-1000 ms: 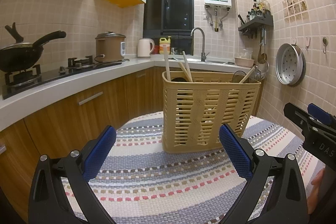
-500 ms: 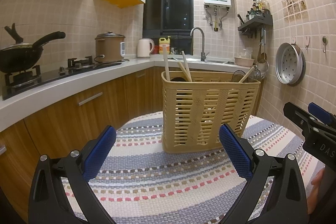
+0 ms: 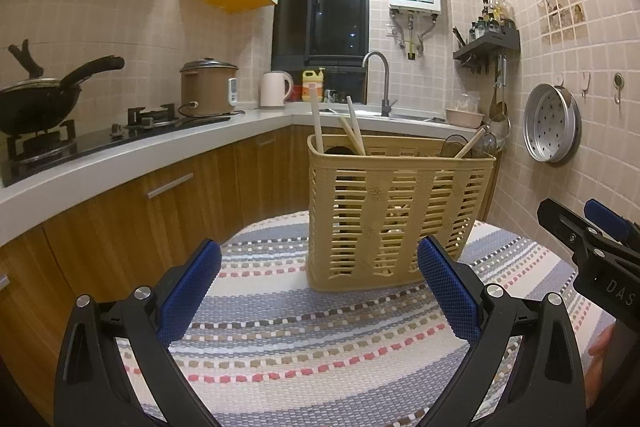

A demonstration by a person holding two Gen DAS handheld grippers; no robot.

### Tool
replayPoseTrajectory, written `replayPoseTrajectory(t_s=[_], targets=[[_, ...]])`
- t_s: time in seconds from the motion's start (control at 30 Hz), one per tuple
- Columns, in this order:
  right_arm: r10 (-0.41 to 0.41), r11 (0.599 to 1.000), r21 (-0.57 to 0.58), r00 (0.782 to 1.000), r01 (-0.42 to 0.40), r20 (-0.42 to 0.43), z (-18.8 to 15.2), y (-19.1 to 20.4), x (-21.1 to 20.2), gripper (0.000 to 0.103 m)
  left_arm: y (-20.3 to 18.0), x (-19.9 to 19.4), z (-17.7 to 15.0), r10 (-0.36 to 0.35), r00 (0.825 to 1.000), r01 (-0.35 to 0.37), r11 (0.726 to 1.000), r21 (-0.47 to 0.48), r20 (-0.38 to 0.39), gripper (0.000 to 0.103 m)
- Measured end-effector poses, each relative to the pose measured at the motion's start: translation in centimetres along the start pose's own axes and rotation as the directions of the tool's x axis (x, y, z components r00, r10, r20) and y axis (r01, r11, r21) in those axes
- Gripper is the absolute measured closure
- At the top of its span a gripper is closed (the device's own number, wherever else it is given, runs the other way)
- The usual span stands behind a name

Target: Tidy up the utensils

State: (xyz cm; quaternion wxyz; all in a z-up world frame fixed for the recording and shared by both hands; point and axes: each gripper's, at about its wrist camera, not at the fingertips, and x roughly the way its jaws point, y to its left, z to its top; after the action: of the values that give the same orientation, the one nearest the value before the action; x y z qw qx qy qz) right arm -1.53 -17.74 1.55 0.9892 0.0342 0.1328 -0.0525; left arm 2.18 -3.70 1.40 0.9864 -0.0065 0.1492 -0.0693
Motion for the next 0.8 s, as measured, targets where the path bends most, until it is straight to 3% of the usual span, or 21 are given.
replayPoseTrajectory(t_s=[0.43, 0.6, 0.8], targets=[[0.019, 1.0, 0.014, 1.0, -0.019, 0.001, 0.1, -0.4, -0.1, 0.014, -0.6, -0.1, -0.1, 0.025, 0.999, -0.026, 0.998, 0.051, 0.02, 0.008], [0.014, 1.0, -0.002, 1.0, -0.014, -0.004, 0.0, -0.1, 0.0, 0.014, -1.0, -0.9, -0.1, 0.017, 0.998, -0.022, 0.997, 0.08, 0.062, 0.007], [0.011, 1.0, -0.003, 1.0, -0.011, -0.01, -0.1, -0.1, 0.2, 0.014, 0.0, -0.2, 0.1, -0.028, 1.0, 0.028, 0.999, 0.026, -0.002, 0.007]])
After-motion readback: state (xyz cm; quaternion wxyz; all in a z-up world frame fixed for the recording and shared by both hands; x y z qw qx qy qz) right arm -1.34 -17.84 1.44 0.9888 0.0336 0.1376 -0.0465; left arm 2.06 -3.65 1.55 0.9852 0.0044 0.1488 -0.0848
